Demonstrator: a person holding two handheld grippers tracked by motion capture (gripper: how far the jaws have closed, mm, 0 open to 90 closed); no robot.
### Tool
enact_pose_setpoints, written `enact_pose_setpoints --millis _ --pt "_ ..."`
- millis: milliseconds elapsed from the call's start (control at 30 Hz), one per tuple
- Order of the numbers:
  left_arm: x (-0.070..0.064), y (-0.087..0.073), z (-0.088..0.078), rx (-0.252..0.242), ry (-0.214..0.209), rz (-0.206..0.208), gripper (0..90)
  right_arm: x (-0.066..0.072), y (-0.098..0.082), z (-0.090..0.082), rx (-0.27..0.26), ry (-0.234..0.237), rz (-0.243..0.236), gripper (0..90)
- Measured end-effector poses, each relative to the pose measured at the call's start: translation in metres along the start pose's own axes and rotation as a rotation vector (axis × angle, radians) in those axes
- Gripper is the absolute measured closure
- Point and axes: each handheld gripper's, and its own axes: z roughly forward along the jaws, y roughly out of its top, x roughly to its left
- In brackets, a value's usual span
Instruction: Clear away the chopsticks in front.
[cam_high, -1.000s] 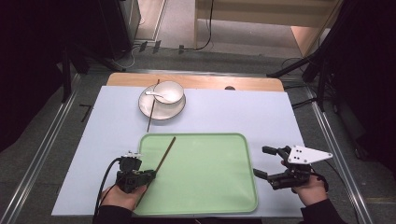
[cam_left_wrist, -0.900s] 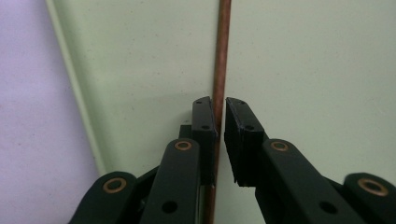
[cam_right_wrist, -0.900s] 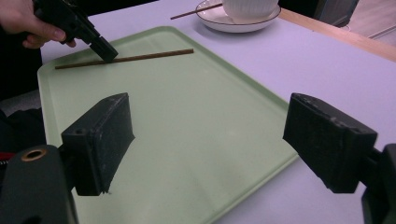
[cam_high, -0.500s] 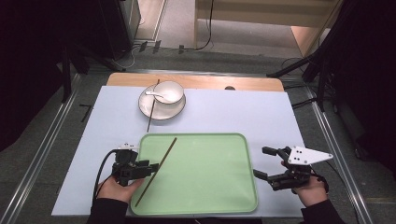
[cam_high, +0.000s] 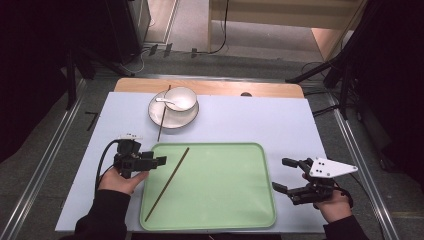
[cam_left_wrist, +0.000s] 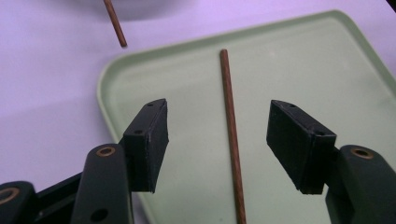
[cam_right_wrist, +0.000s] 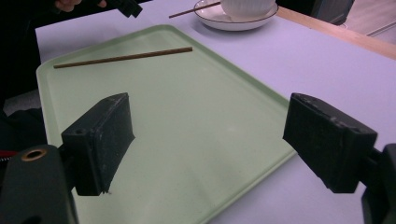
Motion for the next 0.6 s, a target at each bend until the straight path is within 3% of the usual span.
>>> enact_pose_setpoints --millis 200,267,400,600 --pt "0.013 0.027 -0.004 -0.033 0.009 -0.001 34.6 0.0 -0.001 0.0 0.001 -0.002 0.002 16.3" --pt "0.017 0.037 -0.006 -0.039 0.018 0.02 33.9 0.0 -0.001 -0.001 0.002 -0.002 0.003 16.3" --pt "0.028 0.057 -0.007 -0.042 0.014 0.001 32.9 -0.001 -0.001 -0.001 0.002 -0.008 0.006 16.4" --pt "0.038 0.081 0.002 -0.04 0.044 0.016 32.9 0.0 -0.002 -0.002 0.0 -0.007 0.007 16.3"
